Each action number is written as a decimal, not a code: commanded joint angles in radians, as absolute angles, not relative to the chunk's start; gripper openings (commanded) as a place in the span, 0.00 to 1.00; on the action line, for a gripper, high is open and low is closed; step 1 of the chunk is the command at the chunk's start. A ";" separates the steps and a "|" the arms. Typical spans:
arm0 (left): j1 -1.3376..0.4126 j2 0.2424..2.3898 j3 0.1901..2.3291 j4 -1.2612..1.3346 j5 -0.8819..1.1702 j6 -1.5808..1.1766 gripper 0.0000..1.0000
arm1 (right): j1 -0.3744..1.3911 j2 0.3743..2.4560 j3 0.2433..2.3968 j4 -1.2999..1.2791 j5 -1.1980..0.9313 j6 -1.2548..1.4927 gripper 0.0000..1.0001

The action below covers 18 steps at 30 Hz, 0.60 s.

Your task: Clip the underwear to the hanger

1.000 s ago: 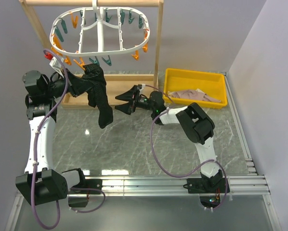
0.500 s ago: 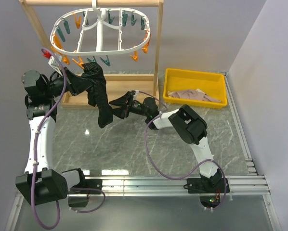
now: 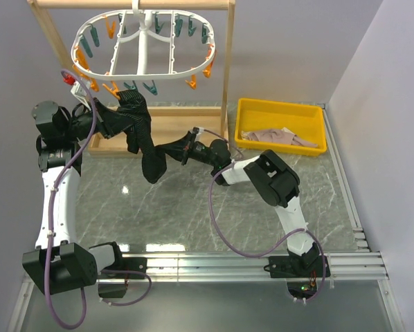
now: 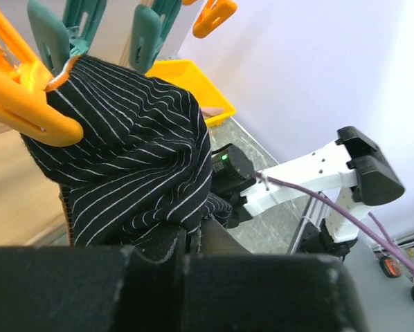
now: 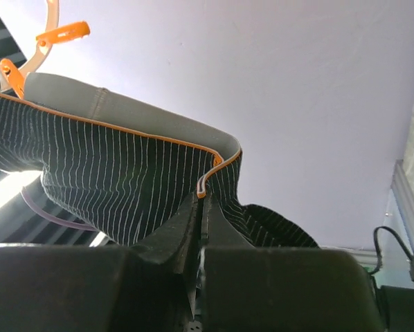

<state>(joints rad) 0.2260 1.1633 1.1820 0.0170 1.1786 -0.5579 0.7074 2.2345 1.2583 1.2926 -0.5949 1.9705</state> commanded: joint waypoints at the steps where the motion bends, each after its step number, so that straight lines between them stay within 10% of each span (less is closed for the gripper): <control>1: 0.230 1.170 1.200 0.003 1.163 -0.505 0.01 | 0.666 2.149 1.224 1.431 -0.610 1.927 0.00; 15: 0.201 1.232 1.258 -0.311 0.730 -0.238 0.01 | 0.525 1.892 1.161 1.134 -0.857 1.540 0.00; 18: 0.198 1.220 1.241 -0.308 0.722 -0.227 0.16 | 0.523 1.821 1.163 1.025 -0.871 1.413 0.00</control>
